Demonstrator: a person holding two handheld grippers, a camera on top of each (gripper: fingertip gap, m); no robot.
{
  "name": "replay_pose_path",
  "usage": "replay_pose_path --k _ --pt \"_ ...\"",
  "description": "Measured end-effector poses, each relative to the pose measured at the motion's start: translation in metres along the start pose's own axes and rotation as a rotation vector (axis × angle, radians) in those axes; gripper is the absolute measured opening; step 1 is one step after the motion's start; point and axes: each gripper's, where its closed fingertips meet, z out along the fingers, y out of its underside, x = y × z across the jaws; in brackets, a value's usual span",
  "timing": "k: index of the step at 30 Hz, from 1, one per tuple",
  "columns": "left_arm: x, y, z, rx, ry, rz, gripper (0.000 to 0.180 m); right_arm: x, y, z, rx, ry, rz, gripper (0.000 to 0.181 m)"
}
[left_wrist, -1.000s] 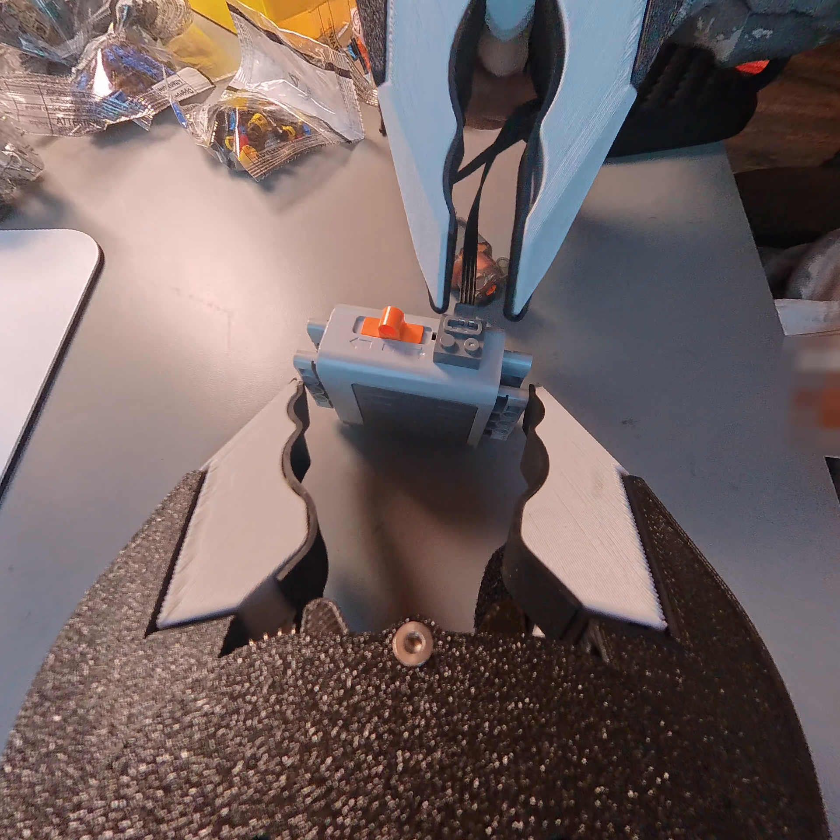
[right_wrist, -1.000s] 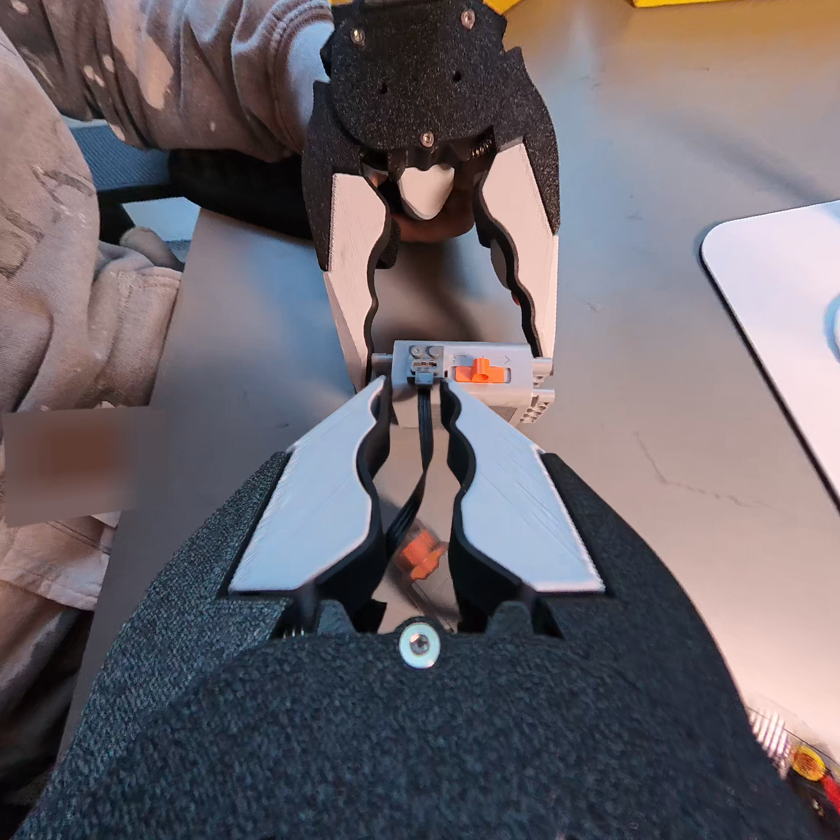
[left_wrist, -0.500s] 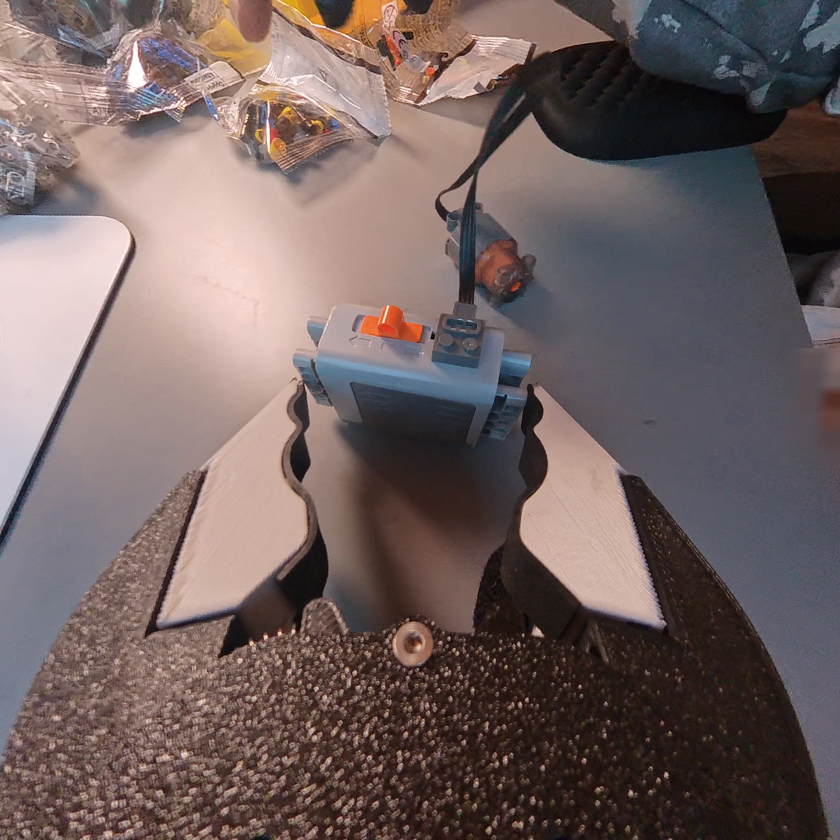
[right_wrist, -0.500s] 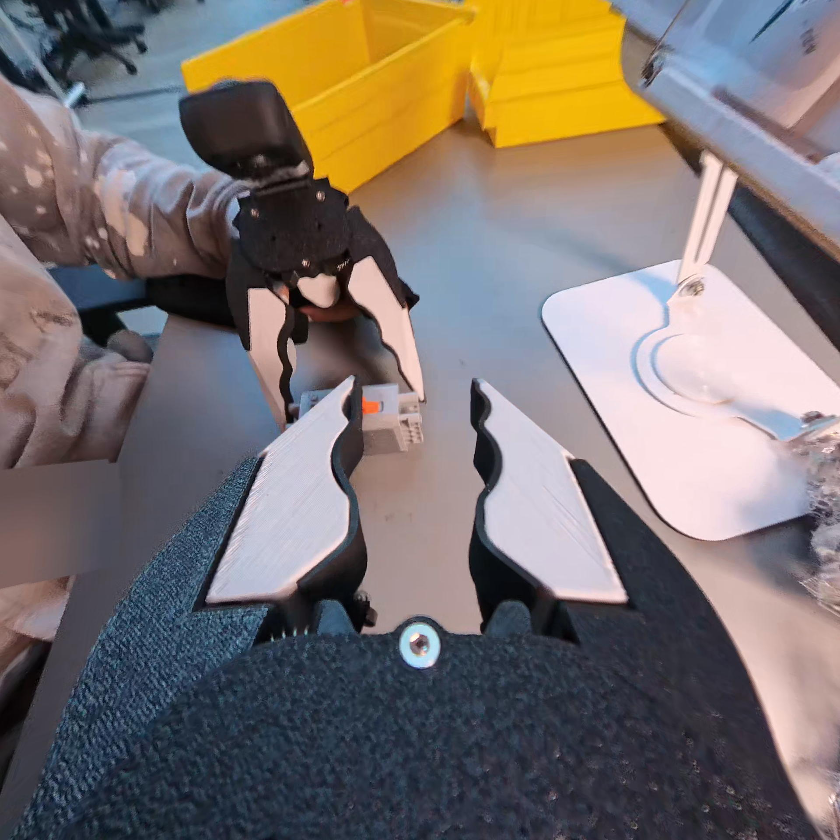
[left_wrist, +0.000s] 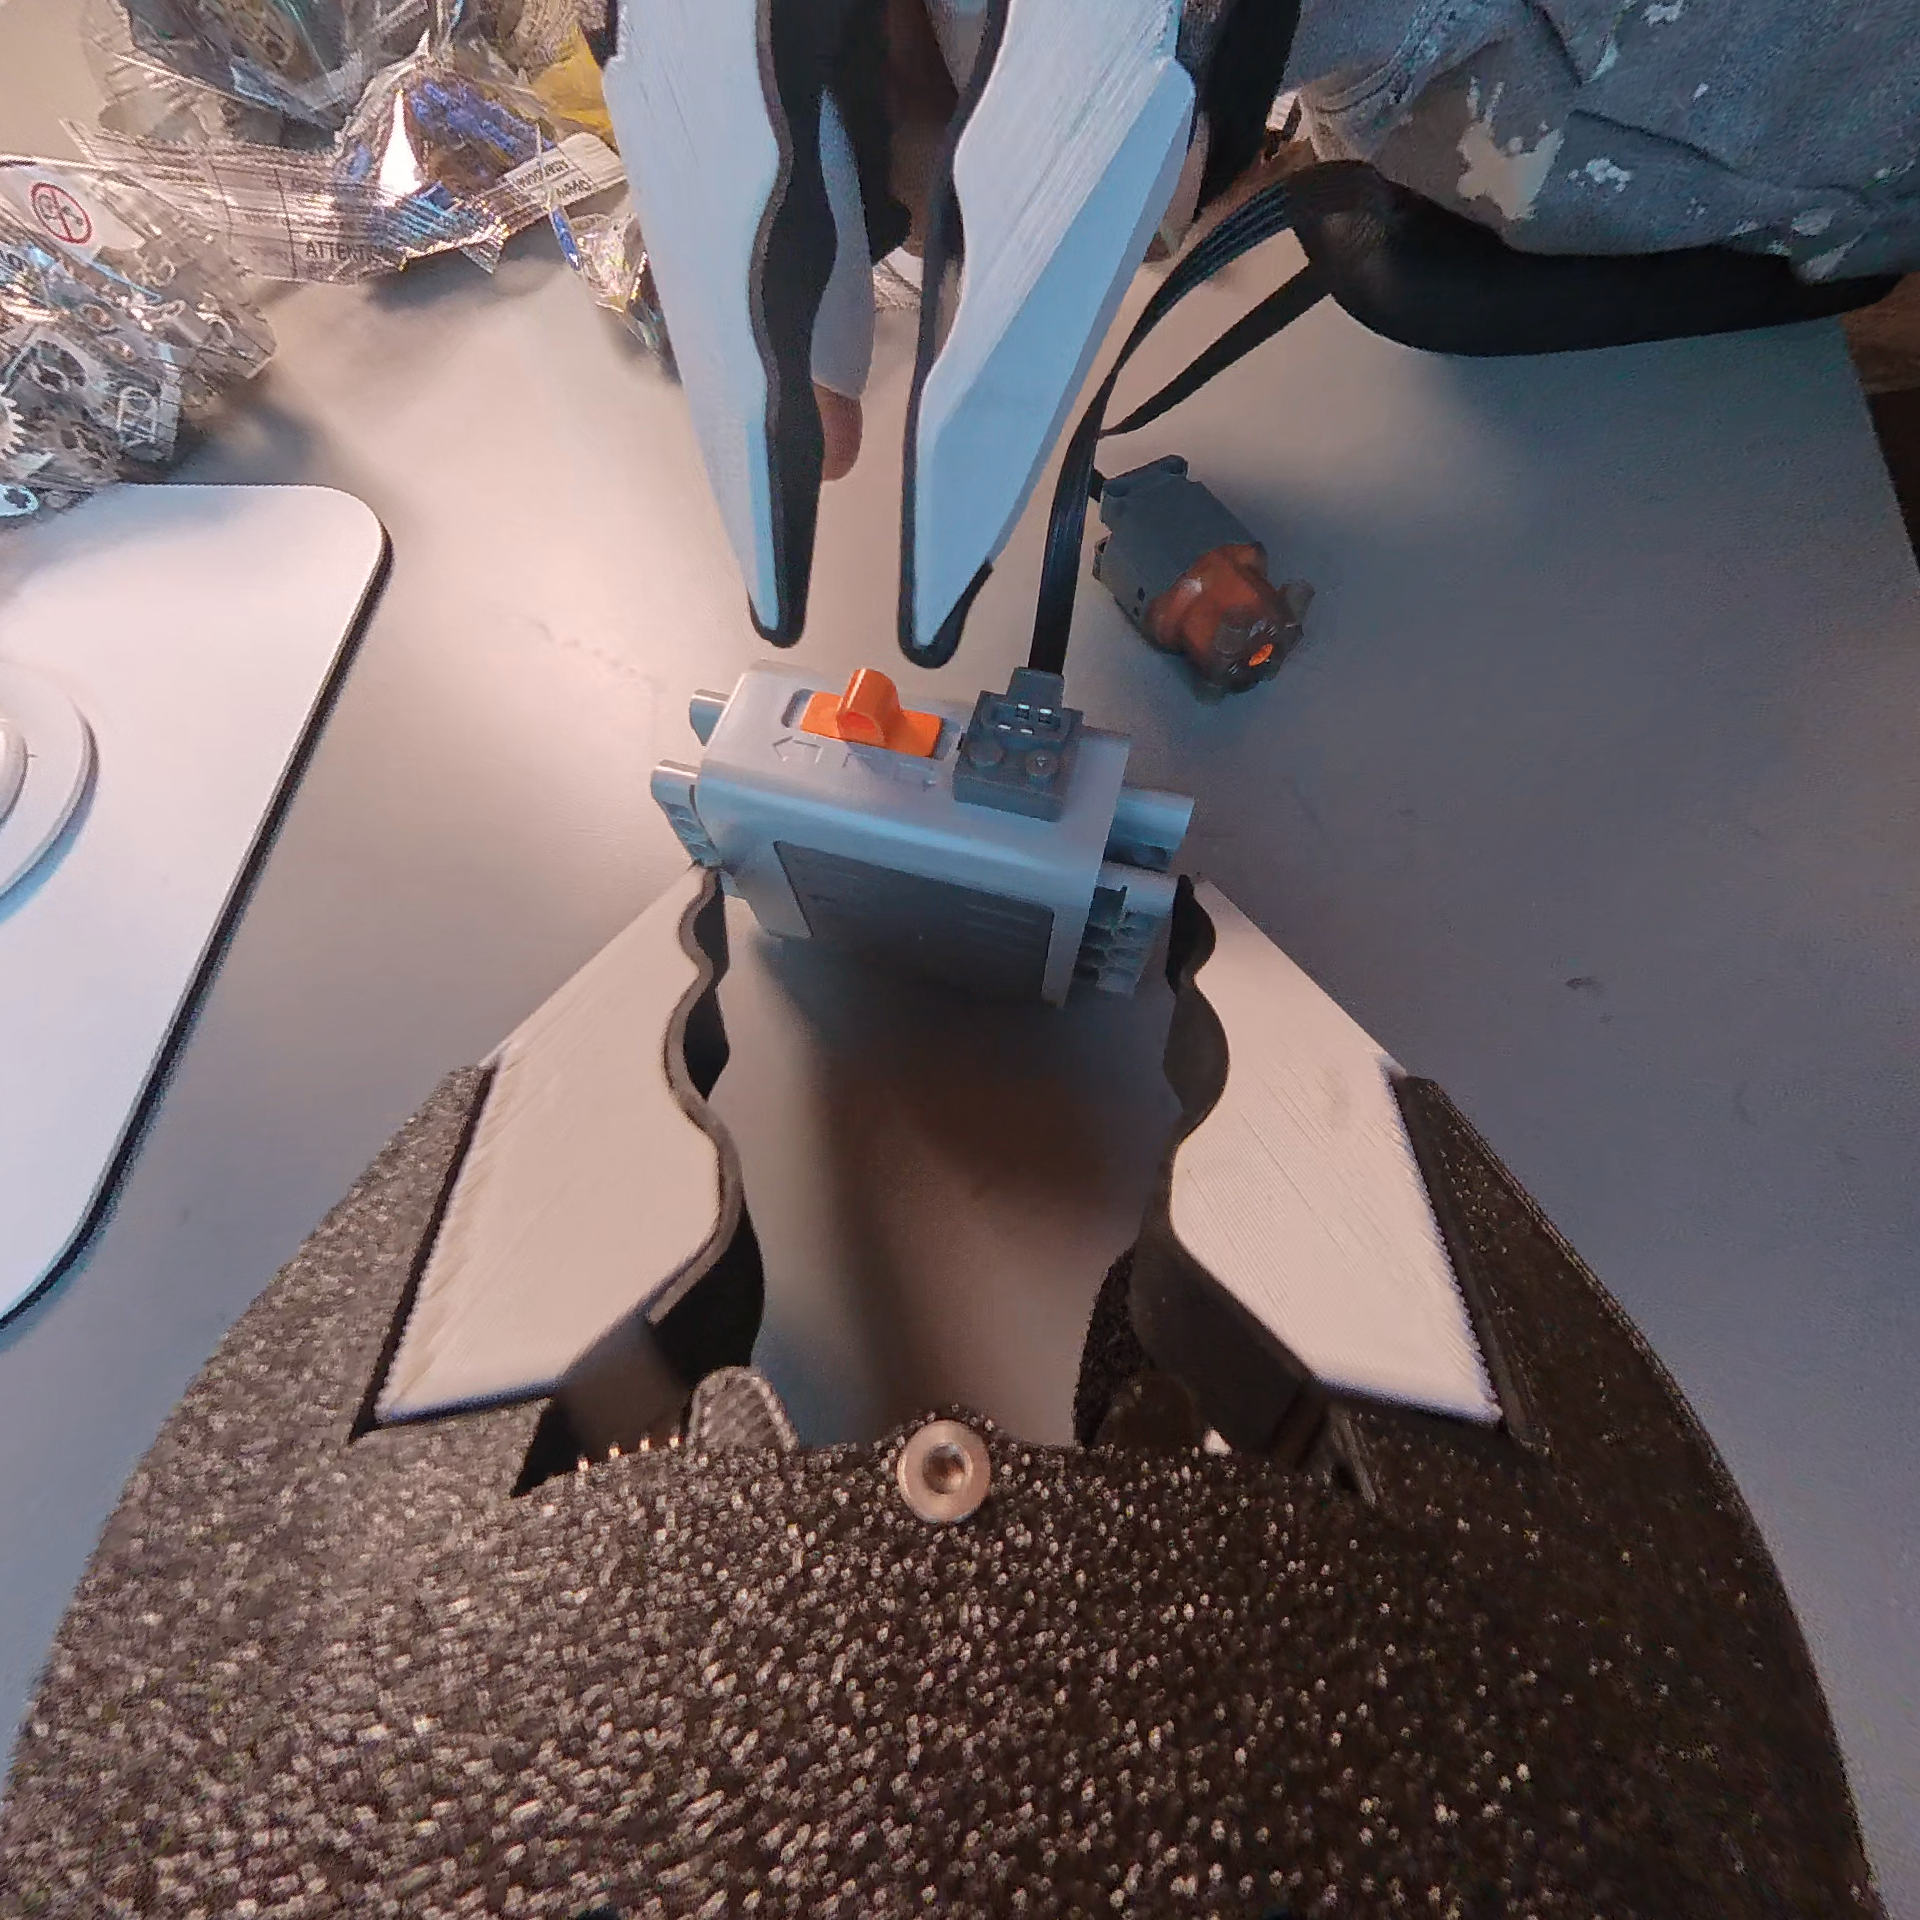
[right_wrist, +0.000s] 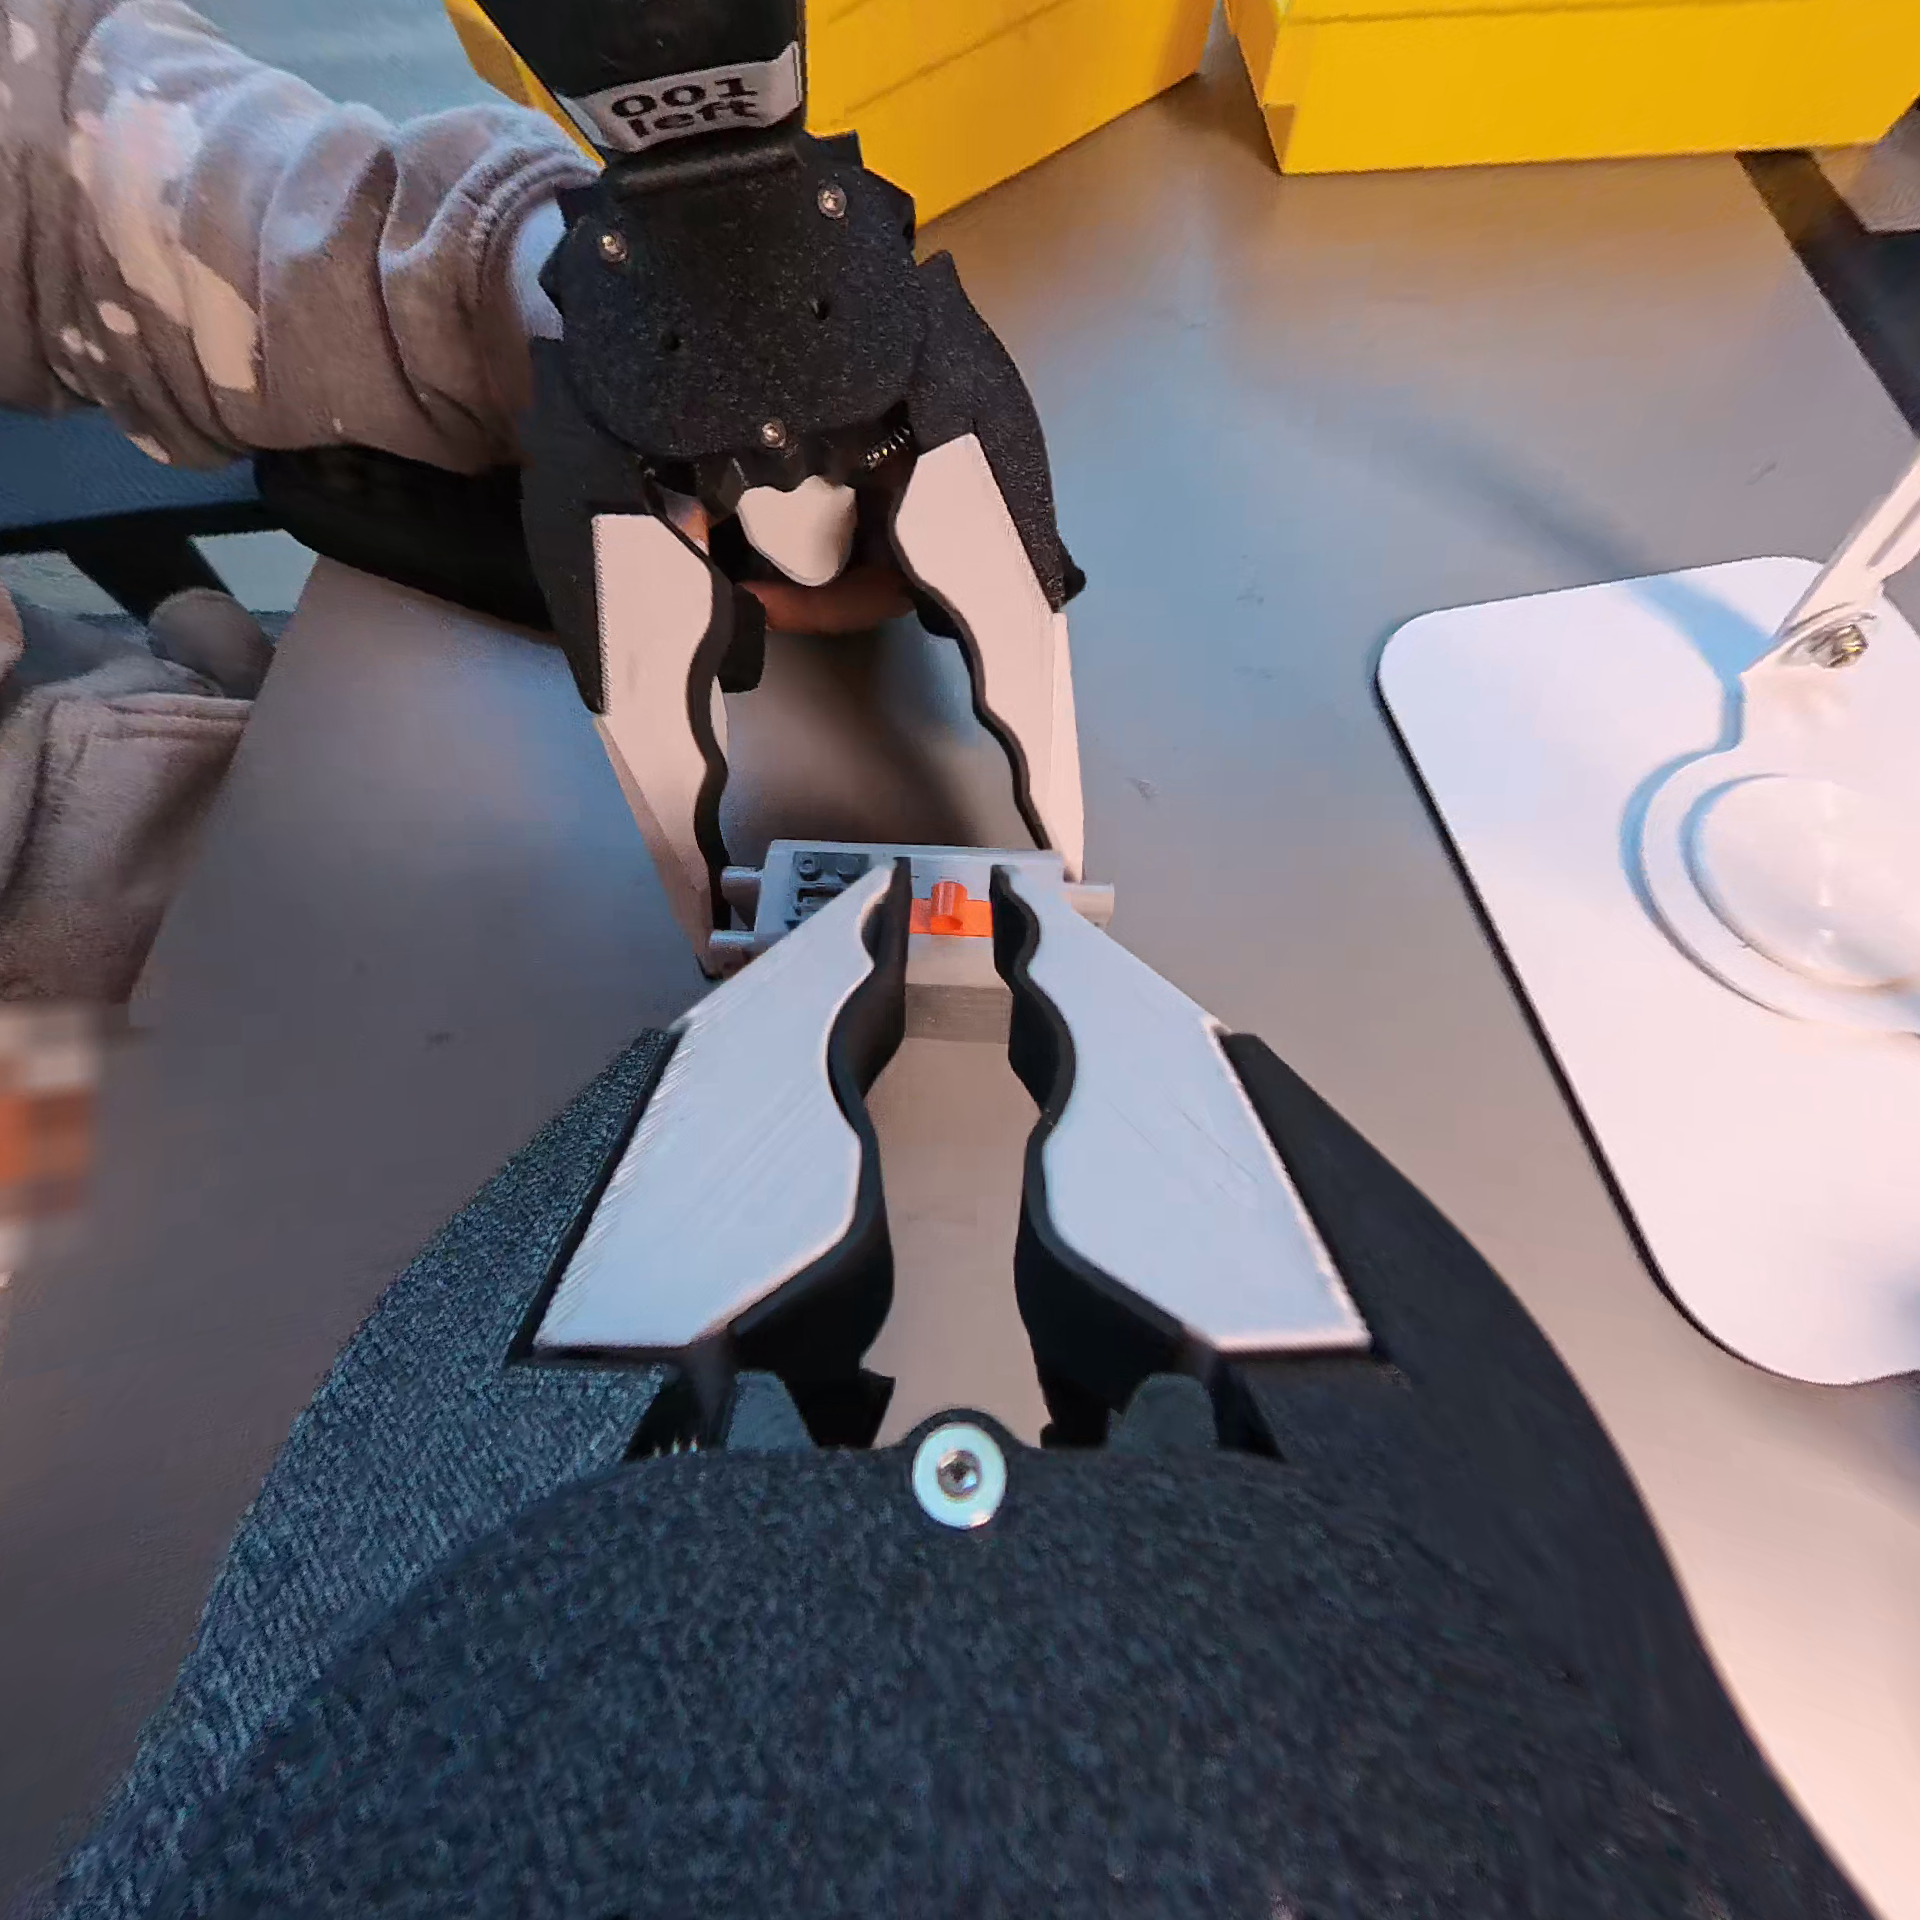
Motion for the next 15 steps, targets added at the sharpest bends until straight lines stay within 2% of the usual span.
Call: replay_pose_path --k 6,9,13,15 --pt "-0.003 -0.009 -0.006 0.062 -0.006 -0.038 0.084 -0.001 0.006 0.007 -0.036 0.014 -0.004 0.007" --pt "-0.007 -0.021 -0.004 0.114 -0.002 -0.083 0.096 0.0 0.007 0.008 -0.039 0.015 -0.008 0.006" --pt "-0.007 -0.016 0.012 0.035 0.031 -0.086 0.106 0.0 0.008 0.007 -0.039 0.006 -0.001 0.007" --pt "-0.004 -0.013 0.017 0.002 0.051 -0.068 0.104 0.0 0.009 0.007 -0.047 0.007 0.001 0.007"
